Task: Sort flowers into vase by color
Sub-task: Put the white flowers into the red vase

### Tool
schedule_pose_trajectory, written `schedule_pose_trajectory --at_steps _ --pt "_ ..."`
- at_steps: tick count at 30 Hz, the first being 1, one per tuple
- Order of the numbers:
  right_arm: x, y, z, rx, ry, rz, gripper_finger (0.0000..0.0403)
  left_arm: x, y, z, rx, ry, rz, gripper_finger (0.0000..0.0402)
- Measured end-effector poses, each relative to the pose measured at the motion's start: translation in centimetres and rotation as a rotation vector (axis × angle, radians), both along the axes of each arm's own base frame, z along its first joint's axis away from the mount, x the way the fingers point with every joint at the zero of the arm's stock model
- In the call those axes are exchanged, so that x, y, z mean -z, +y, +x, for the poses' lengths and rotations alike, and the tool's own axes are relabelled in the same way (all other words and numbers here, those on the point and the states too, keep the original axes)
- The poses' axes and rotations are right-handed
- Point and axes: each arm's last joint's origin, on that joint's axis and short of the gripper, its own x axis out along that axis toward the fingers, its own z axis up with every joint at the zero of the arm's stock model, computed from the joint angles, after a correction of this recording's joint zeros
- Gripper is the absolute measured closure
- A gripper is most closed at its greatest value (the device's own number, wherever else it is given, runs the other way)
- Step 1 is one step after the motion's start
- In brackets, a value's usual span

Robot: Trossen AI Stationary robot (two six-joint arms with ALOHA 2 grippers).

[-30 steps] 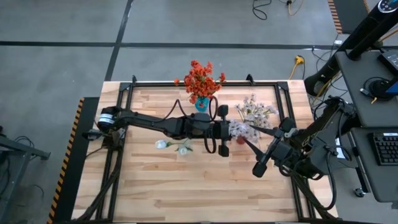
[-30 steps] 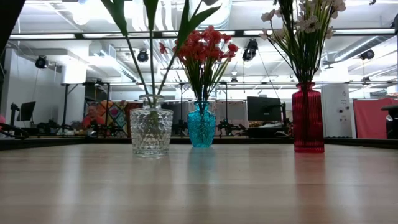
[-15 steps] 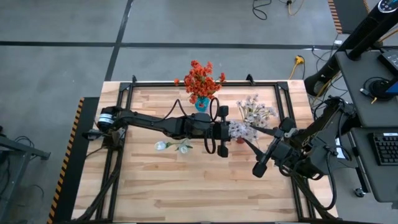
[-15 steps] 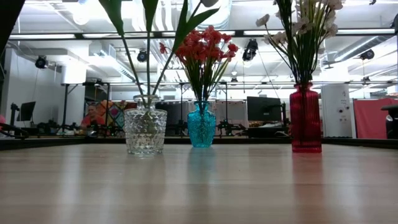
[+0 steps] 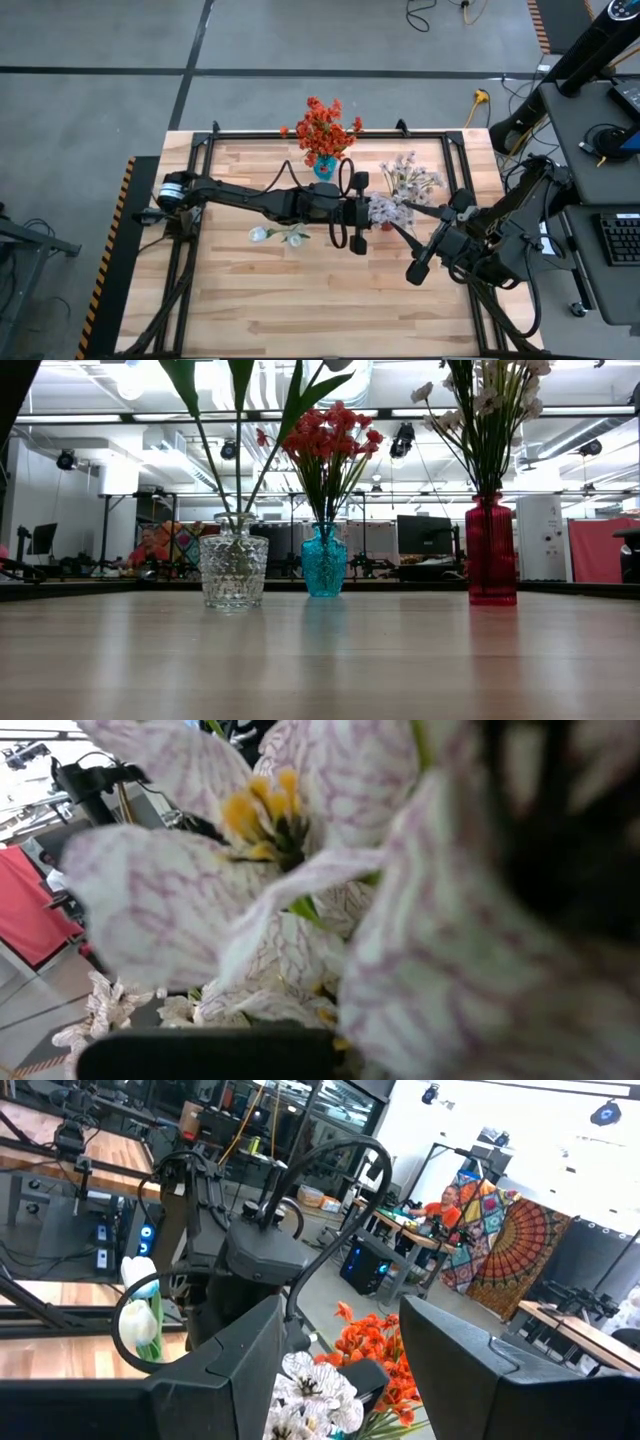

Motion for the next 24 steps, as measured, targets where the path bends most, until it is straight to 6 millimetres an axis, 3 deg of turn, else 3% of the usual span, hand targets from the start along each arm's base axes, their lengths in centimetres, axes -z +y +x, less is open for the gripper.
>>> schedule_pose_trajectory --at_steps 24 --pt "0.03 0.03 0.03 0.000 0.001 -0.001 0.0206 0.31 0.05 -0.02 -0.003 0.032 -0.022 0.0394"
